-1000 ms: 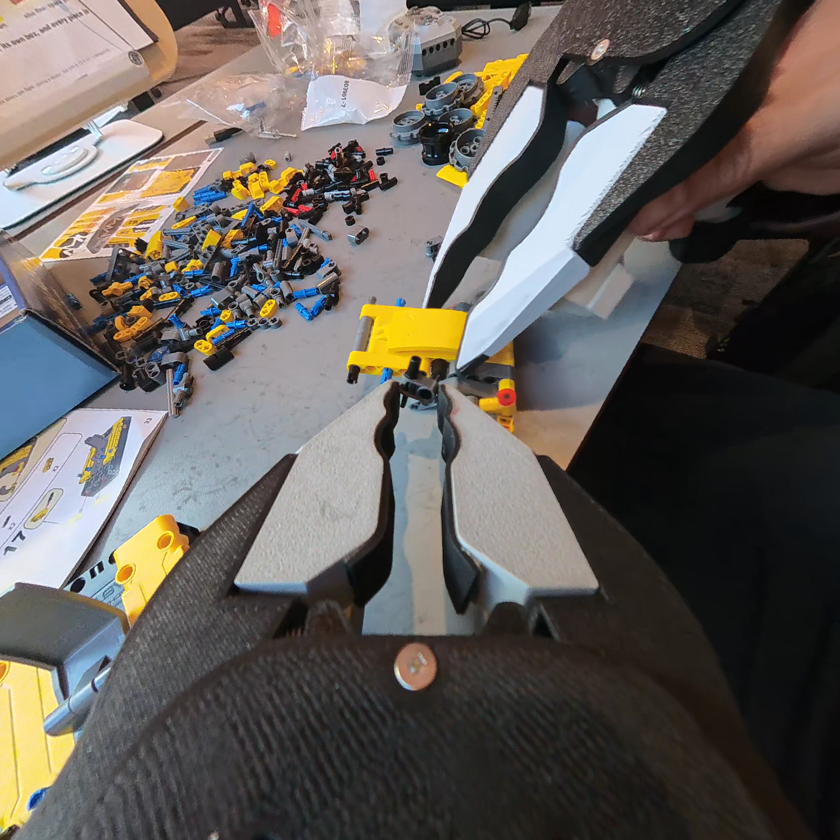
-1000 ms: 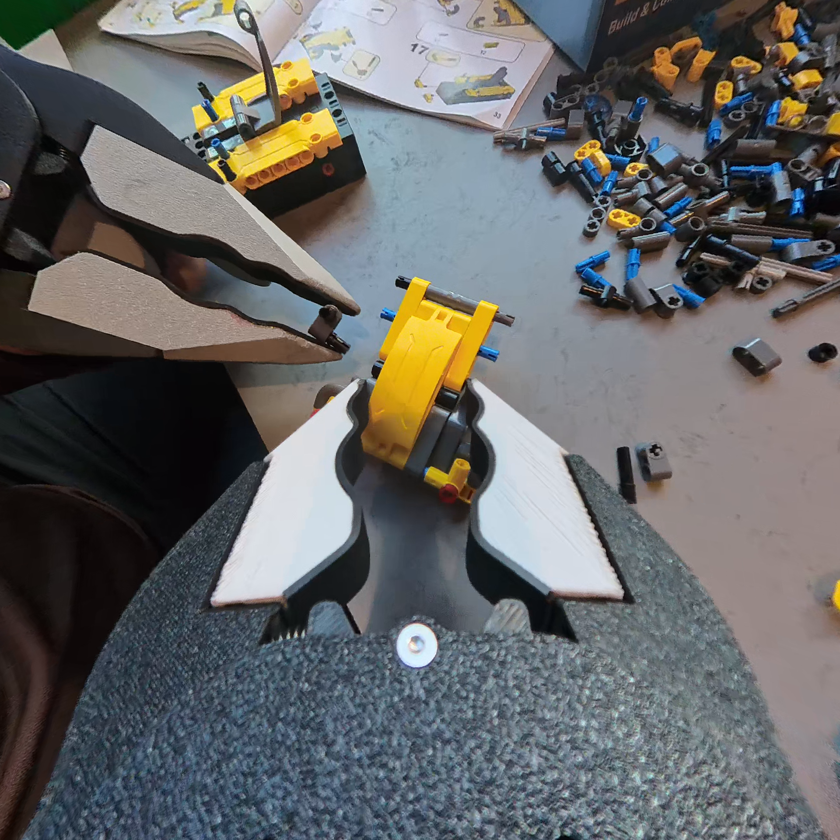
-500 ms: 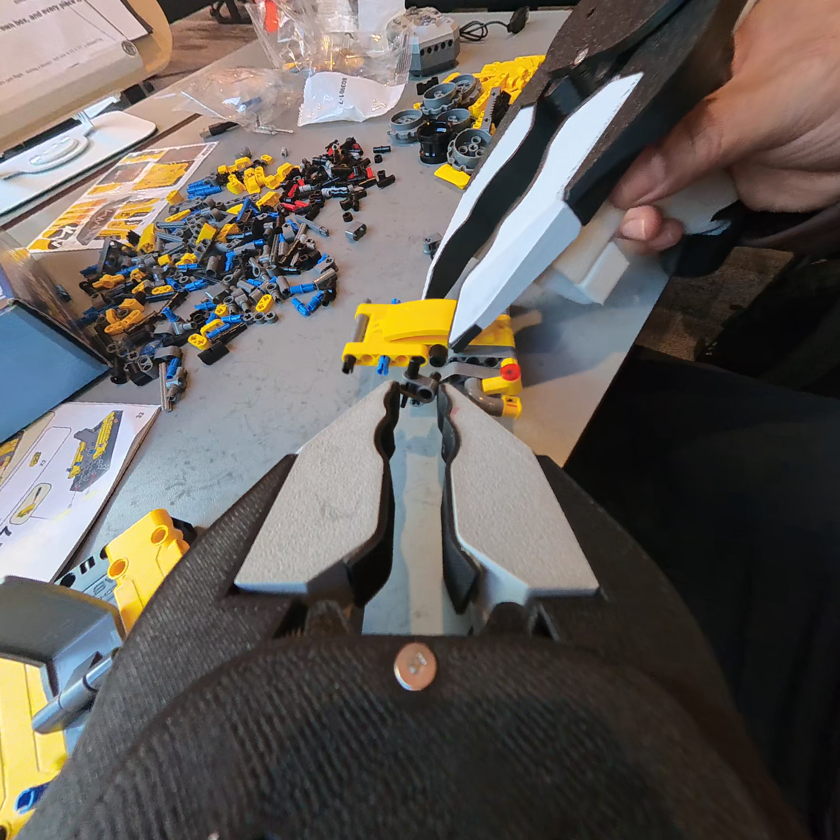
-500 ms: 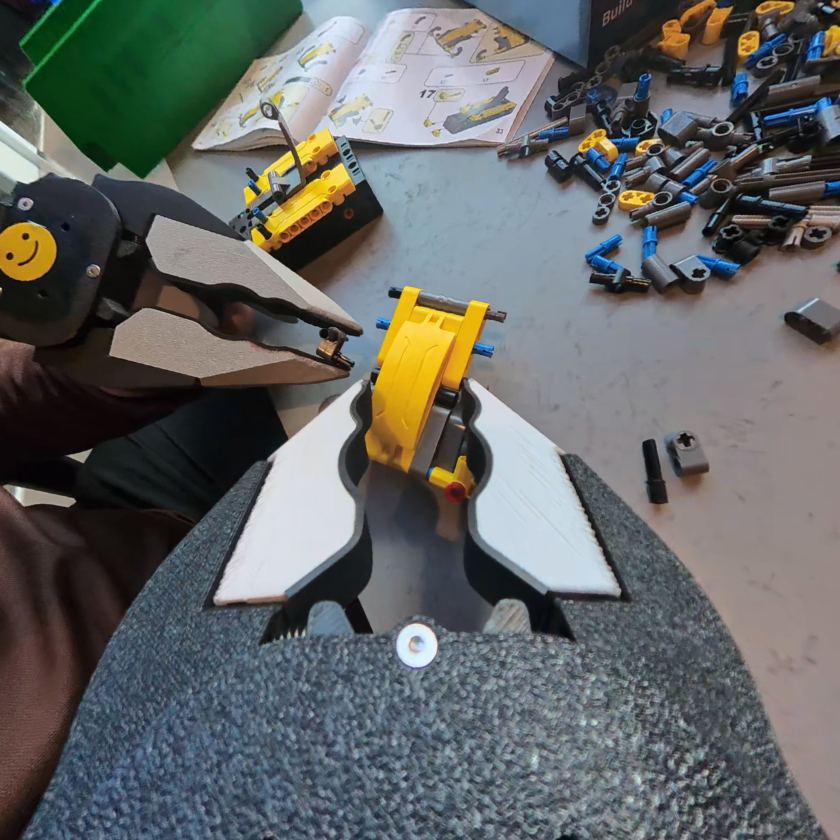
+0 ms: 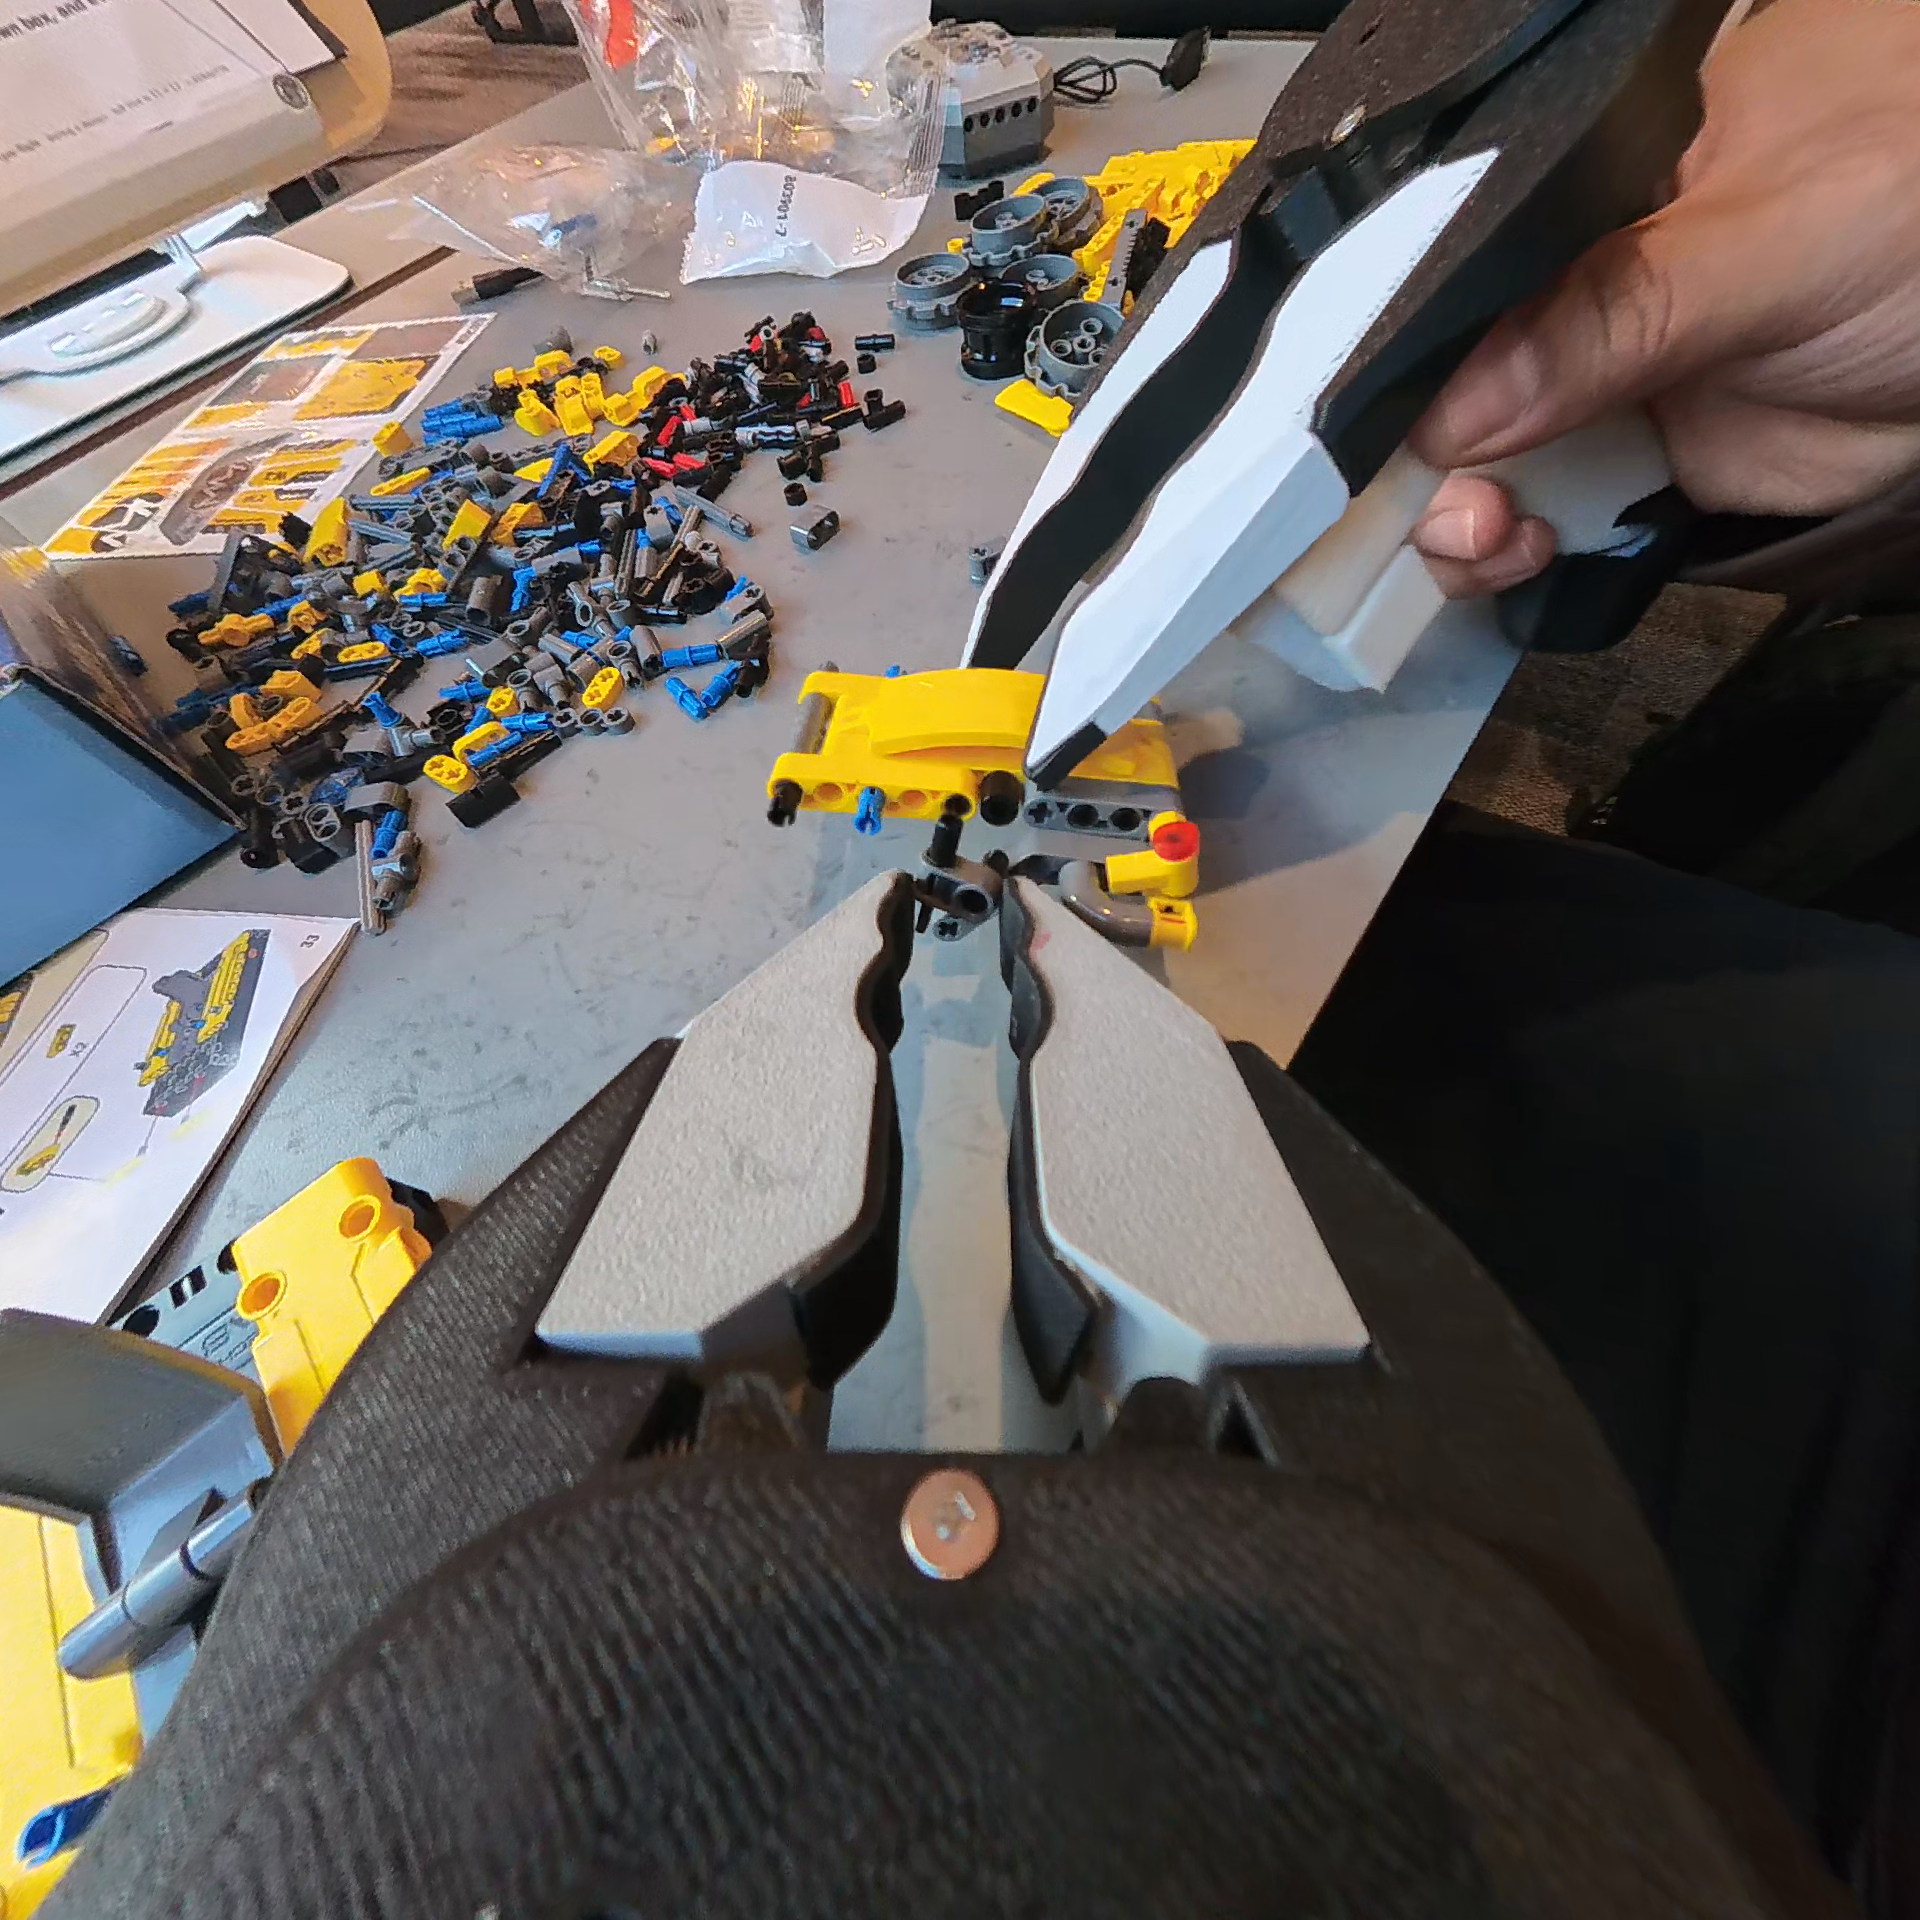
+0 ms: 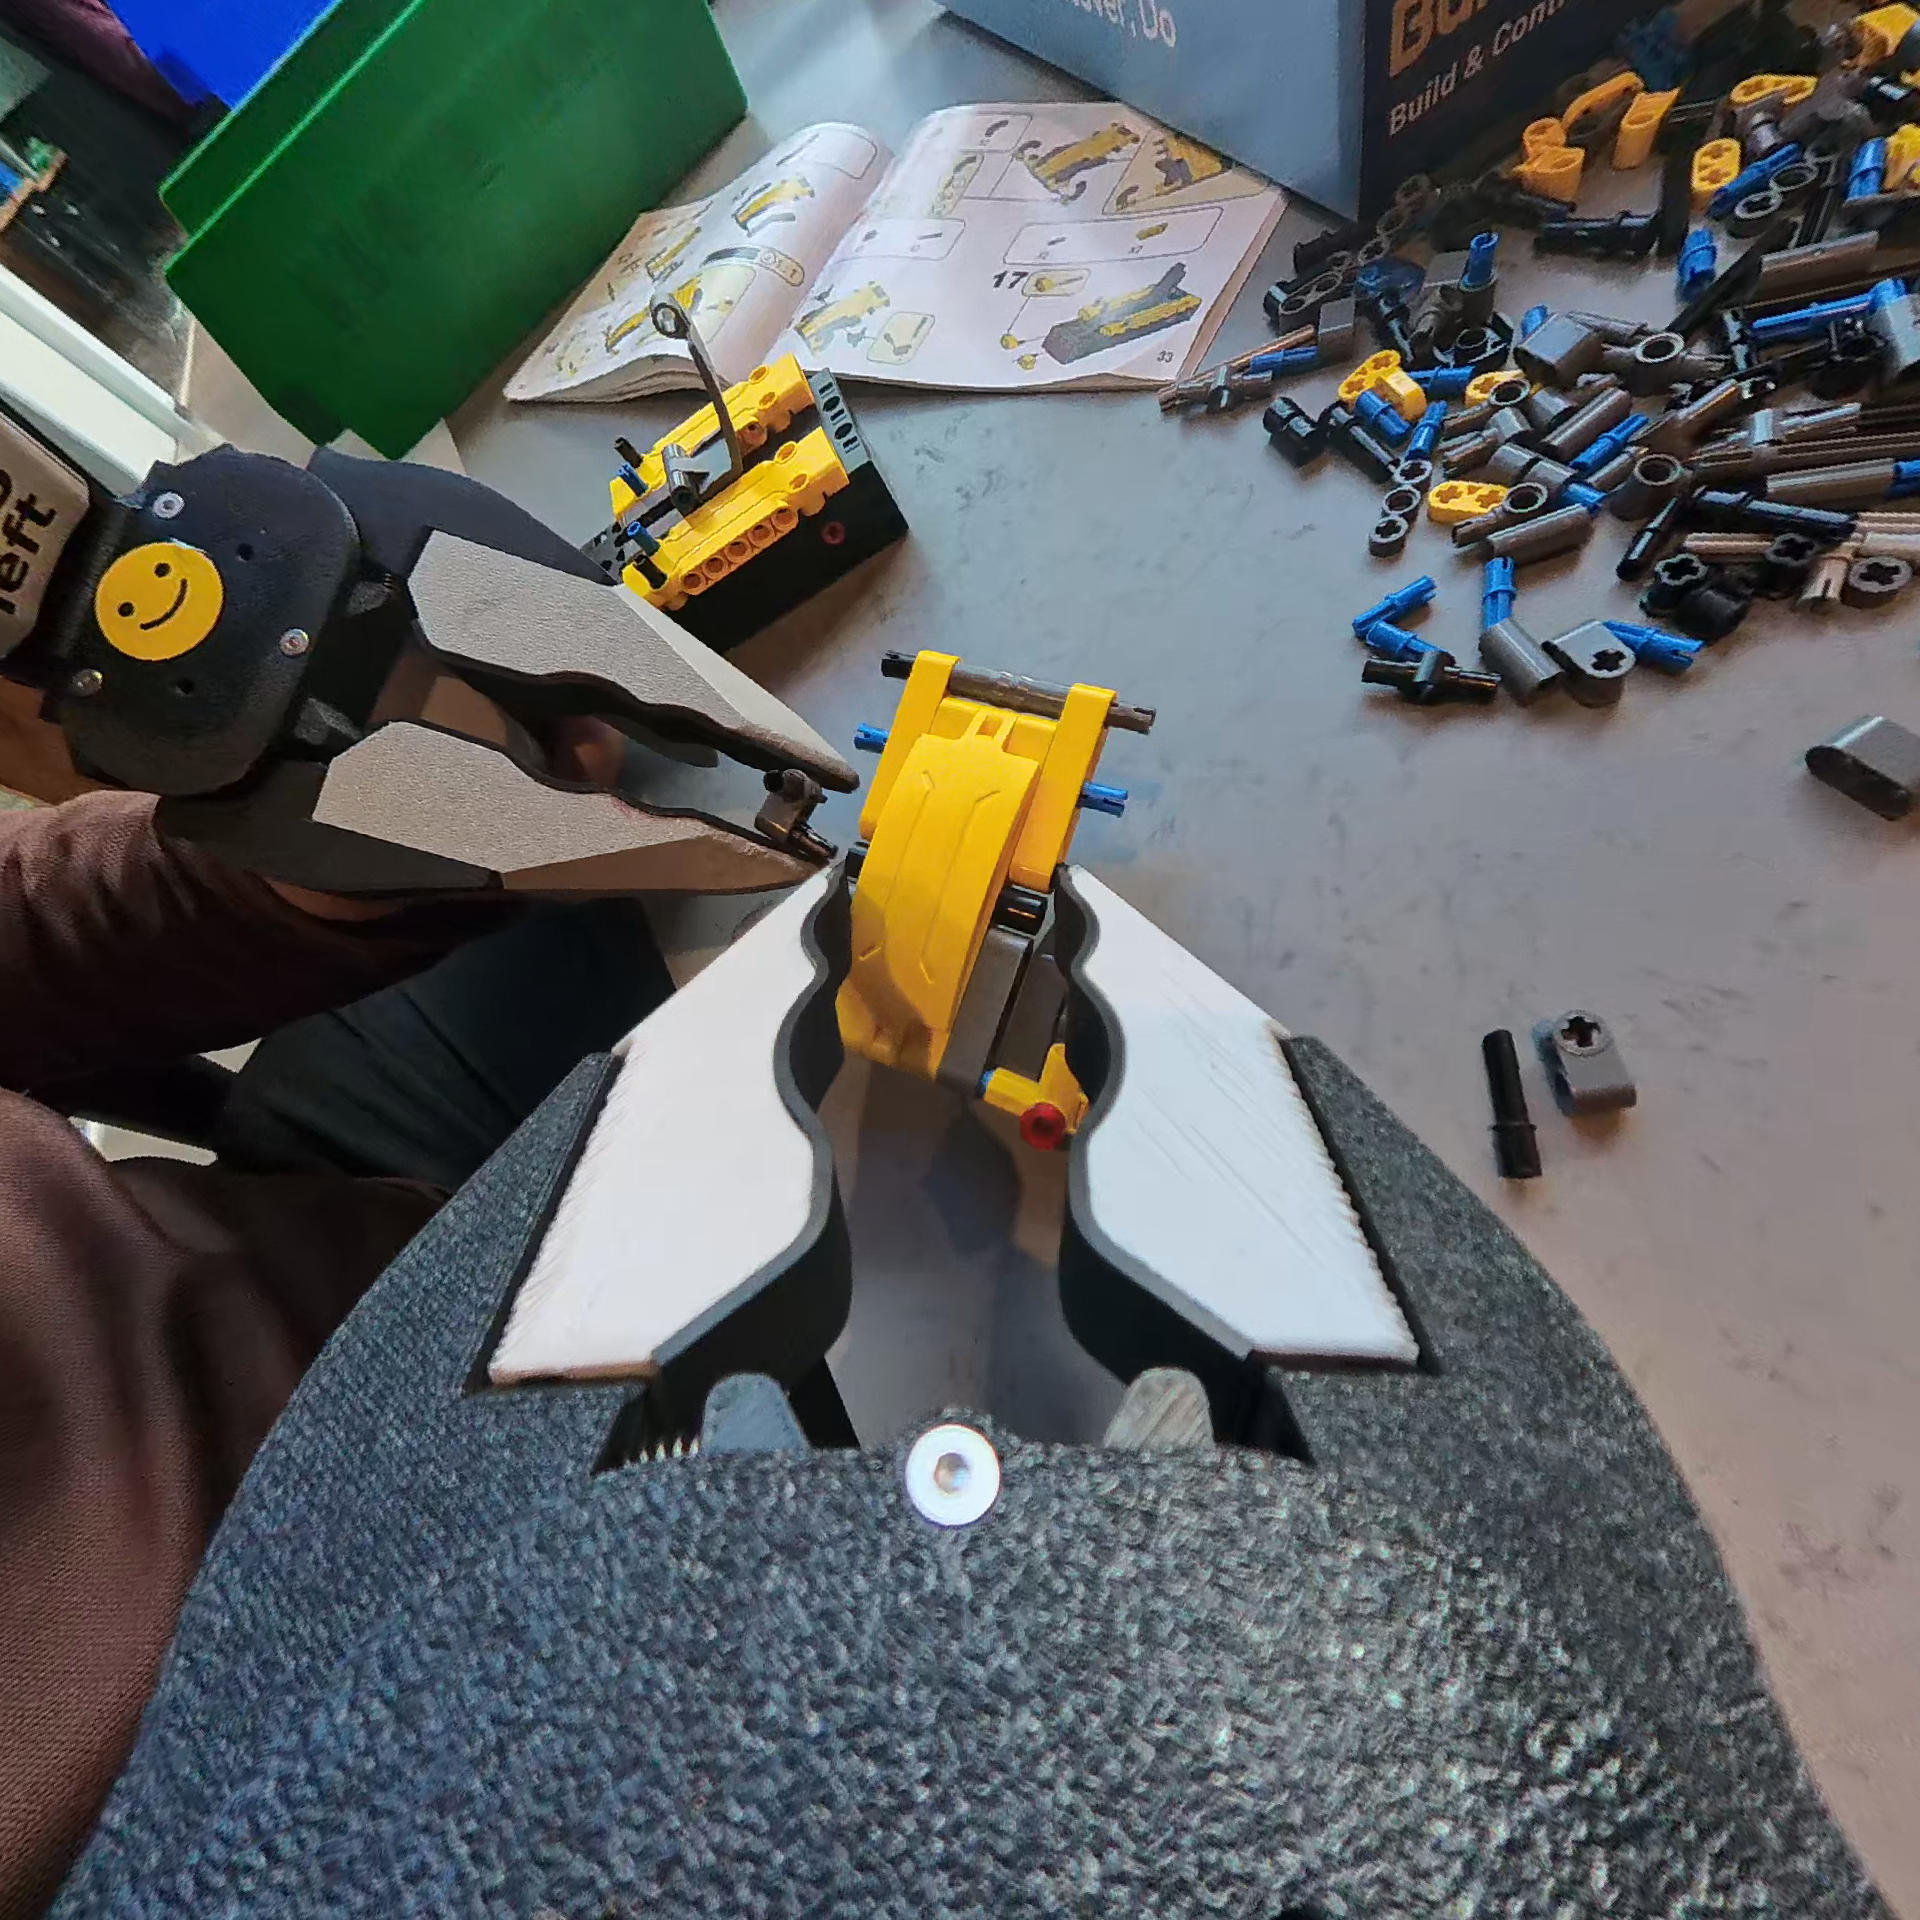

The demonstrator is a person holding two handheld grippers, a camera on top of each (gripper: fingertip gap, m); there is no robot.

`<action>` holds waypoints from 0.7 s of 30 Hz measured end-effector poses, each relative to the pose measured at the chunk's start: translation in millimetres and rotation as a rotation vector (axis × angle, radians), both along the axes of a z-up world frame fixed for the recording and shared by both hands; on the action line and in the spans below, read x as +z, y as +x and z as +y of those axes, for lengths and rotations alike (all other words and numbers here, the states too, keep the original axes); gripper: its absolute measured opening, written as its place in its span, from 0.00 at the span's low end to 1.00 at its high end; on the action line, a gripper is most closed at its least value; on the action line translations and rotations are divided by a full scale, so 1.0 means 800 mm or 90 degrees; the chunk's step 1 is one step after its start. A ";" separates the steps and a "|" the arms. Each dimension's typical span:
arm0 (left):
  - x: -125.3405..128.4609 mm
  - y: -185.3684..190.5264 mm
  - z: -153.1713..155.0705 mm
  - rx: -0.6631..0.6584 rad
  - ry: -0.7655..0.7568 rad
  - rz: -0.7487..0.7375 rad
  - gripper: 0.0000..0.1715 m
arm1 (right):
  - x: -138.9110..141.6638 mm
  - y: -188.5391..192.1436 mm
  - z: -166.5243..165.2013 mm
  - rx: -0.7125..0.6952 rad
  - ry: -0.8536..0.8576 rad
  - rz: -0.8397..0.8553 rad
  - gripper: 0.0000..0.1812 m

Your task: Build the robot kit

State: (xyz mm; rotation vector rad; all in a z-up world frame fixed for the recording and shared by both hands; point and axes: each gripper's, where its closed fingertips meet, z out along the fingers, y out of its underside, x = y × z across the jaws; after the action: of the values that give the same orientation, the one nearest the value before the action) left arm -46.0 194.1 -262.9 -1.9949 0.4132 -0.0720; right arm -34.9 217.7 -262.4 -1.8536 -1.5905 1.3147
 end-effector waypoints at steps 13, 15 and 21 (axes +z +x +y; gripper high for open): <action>0.015 0.005 -0.008 -0.007 0.072 0.016 0.08 | -0.006 -0.002 -0.001 0.005 0.052 -0.015 0.19; 0.027 0.015 -0.024 -0.028 0.106 -0.011 0.08 | -0.007 -0.003 0.001 0.002 0.068 -0.019 0.19; 0.045 0.018 -0.090 -0.084 0.137 -0.087 0.08 | -0.010 -0.006 0.004 -0.001 0.085 -0.024 0.19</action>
State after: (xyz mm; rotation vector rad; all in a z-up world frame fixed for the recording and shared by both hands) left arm -31.9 122.2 -227.1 -1.7380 0.4445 -0.2366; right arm -39.6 220.8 -270.4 -1.8083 -1.6536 1.1503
